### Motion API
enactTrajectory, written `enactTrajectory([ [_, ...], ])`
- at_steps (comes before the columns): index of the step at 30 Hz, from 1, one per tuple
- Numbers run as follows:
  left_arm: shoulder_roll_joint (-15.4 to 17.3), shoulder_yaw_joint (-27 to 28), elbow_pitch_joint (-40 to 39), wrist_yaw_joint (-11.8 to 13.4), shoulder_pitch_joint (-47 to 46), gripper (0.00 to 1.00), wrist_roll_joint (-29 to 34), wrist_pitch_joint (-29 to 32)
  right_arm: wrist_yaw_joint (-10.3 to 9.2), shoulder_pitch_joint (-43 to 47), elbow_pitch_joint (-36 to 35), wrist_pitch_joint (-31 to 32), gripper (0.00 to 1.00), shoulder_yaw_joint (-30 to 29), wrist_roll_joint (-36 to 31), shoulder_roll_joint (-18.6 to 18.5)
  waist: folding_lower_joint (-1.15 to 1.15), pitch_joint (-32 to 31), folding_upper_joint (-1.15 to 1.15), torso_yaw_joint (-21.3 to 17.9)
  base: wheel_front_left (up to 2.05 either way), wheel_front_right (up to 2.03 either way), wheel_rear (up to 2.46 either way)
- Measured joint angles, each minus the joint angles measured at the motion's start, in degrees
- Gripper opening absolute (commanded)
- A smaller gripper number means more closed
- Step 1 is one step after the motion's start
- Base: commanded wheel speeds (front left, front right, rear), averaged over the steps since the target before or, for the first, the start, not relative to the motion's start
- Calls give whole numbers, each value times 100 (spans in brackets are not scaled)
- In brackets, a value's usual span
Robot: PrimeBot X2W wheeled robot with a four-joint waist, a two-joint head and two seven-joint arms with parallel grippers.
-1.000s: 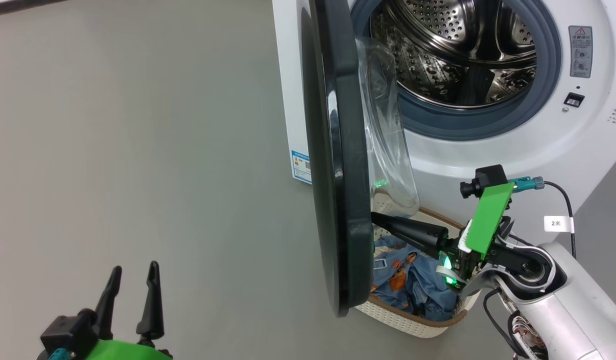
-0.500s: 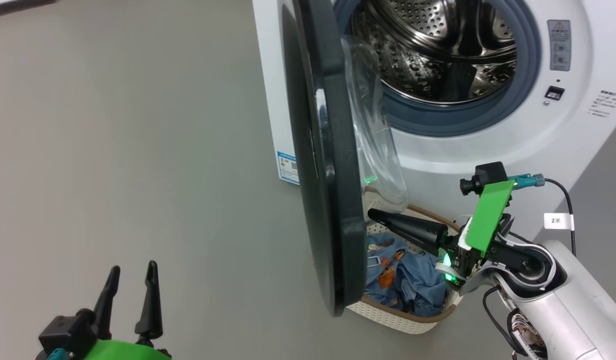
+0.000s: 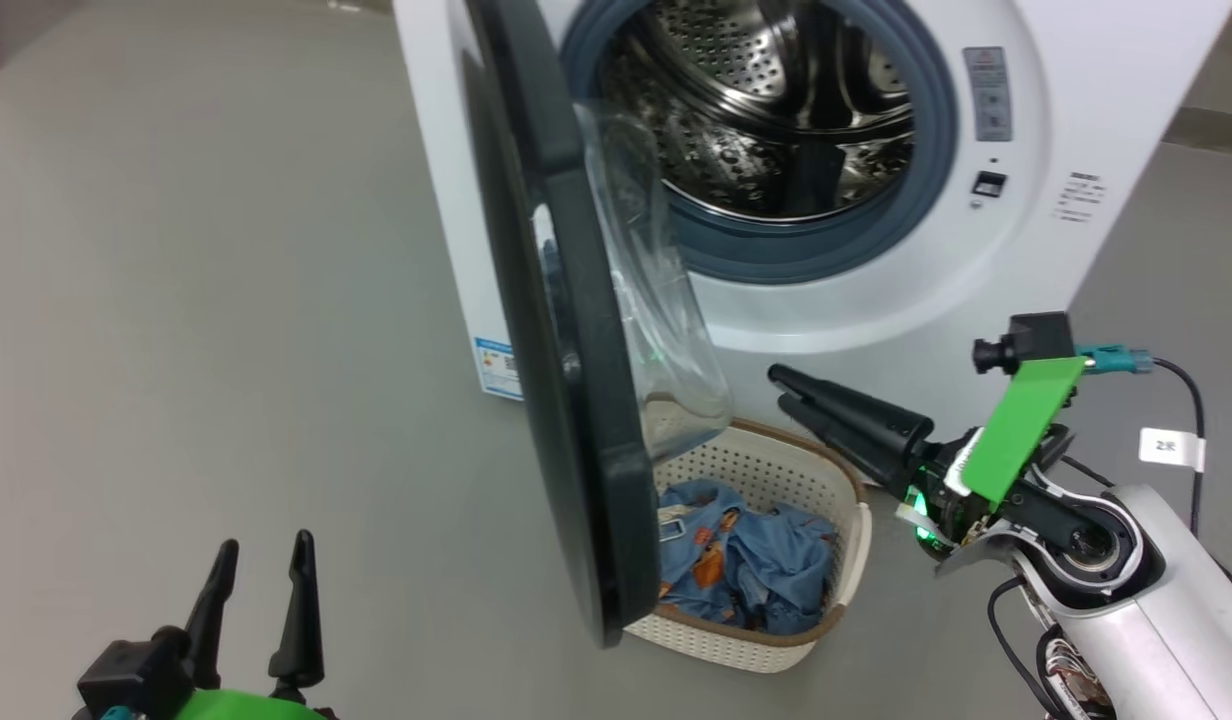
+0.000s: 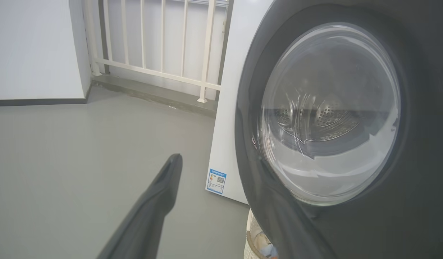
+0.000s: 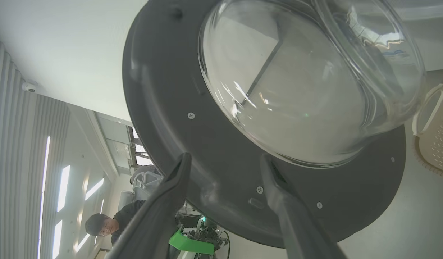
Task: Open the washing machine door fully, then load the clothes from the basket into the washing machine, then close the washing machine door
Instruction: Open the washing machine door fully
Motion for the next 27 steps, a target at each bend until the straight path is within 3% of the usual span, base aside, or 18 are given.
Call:
enactTrajectory([
  [15,-2,48,-192,26,148,100,0,0,0,582,-802,-1994,100,-2,-1604,-272,0,-71,0,-843,0,0,0],
  [27,-82,187,-421,49,260,100,2,0,0,961,-842,-3949,100,483,-2833,-995,0,-47,0,-1426,0,0,0],
])
